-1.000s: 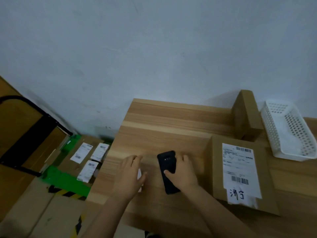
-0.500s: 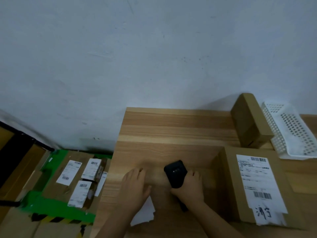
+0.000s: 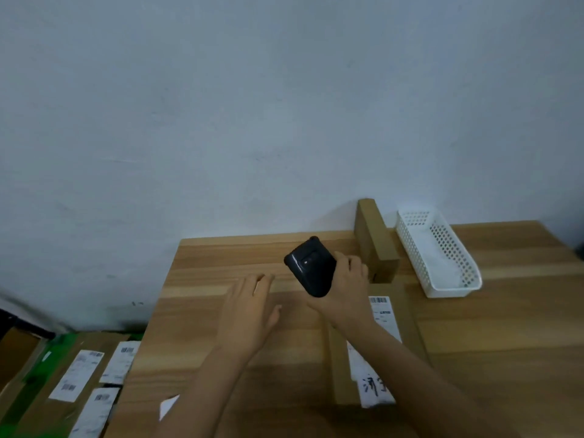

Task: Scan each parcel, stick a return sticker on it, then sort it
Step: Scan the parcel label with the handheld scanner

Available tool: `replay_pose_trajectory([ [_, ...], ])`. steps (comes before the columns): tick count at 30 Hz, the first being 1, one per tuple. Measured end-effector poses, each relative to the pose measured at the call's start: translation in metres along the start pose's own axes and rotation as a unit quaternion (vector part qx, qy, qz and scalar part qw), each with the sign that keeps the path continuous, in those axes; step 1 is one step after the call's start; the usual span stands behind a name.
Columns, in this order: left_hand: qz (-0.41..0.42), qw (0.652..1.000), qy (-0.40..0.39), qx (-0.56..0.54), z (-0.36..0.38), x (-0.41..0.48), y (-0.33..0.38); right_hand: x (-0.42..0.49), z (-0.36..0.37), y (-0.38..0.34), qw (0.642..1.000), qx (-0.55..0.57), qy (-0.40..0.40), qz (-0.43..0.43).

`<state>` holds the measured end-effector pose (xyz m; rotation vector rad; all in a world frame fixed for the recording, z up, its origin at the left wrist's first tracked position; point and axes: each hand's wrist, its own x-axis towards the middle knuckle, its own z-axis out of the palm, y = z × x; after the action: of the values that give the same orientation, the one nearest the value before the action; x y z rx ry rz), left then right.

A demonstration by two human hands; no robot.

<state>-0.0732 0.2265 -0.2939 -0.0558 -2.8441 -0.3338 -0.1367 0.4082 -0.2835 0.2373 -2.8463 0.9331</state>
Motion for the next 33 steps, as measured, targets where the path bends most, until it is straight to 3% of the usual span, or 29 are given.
replay_pose_trajectory([
  [8, -0.025, 0.999, 0.011, 0.018, 0.02, 0.004, 0.111, 0.014, -0.088, 0.117, 0.988, -0.122, -0.003, -0.096],
  [13, -0.056, 0.998, -0.008, 0.015, 0.029, -0.006, 0.159, 0.017, -0.12, 0.153, 0.962, -0.212, -0.01, -0.174],
  [17, -0.062, 0.996, -0.011, 0.059, 0.035, -0.013, 0.169, 0.025, -0.144, 0.155, 0.899, -0.314, -0.047, -0.3],
  [23, -0.069, 0.994, -0.006, 0.087, 0.04, -0.016, 0.171, 0.043, -0.162, 0.135, 0.755, -0.444, -0.058, -0.48],
  [29, -0.07, 0.994, -0.003, 0.086, 0.045, -0.019, 0.171, 0.054, -0.163, 0.108, 0.667, -0.482, -0.04, -0.567],
  [33, -0.058, 0.992, 0.051, 0.102, 0.041, -0.023, 0.171, 0.058, -0.163, 0.093, 0.643, -0.482, -0.03, -0.595],
])
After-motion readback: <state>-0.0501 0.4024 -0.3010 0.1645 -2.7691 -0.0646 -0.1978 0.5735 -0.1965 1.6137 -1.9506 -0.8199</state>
